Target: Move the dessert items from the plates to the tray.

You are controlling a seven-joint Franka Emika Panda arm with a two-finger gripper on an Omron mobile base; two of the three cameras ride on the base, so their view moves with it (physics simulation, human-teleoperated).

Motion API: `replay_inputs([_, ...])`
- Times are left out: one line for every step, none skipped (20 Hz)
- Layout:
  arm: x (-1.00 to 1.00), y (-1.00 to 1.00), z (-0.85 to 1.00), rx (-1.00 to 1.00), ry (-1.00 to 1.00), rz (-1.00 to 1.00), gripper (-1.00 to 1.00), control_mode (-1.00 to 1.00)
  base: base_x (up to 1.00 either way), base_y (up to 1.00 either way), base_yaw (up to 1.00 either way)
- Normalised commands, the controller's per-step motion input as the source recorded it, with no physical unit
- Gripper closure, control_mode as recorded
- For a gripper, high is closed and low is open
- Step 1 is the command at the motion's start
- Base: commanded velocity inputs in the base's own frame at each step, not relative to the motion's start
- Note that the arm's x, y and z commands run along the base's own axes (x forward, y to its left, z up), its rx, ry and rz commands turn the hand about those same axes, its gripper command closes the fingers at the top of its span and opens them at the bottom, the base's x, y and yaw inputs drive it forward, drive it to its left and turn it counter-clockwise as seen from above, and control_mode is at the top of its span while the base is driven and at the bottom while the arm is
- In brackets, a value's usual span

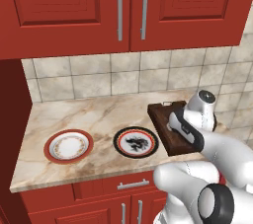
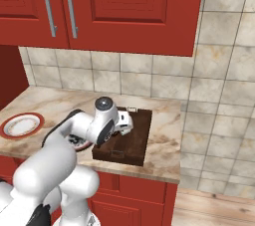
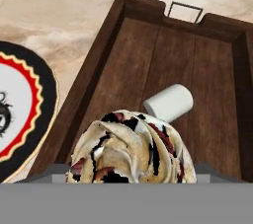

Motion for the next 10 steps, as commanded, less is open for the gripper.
replay_inputs([0.0, -0.11, -0.16, 0.0, 0.17, -0.03, 1.0, -1.0, 0.0, 0.0, 0.0])
replay_inputs([0.0, -0.09, -0.14, 0.0, 0.15, -0.02, 1.0, -1.0, 0.0, 0.0, 0.0])
replay_inputs([0.0, -0.04, -0.13, 0.0, 0.11, -0.02, 1.0, -1.0, 0.0, 0.0, 0.0])
replay_inputs([0.0, 0.0, -0.06, 0.0, 0.04, 0.0, 1.0, -1.0, 0.0, 0.0, 0.0])
replay_inputs([0.0, 0.0, -0.1, 0.0, 0.01, 0.0, 1.0, -1.0, 0.0, 0.0, 0.0])
replay_inputs([0.0, 0.0, -0.08, 0.0, 0.0, 0.0, 1.0, -1.0, 0.0, 0.0, 0.0])
replay_inputs([0.0, 0.0, -0.02, 0.0, 0.0, 0.0, 1.0, -1.0, 0.0, 0.0, 0.0])
replay_inputs([0.0, 0.0, -0.07, 0.0, 0.0, 0.0, 1.0, -1.0, 0.0, 0.0, 0.0])
replay_inputs([0.0, 0.0, -0.15, 0.0, 0.0, 0.0, 1.0, -1.0, 0.0, 0.0, 0.0])
replay_inputs([0.0, 0.0, -0.12, 0.0, 0.0, 0.0, 1.0, -1.0, 0.0, 0.0, 0.0])
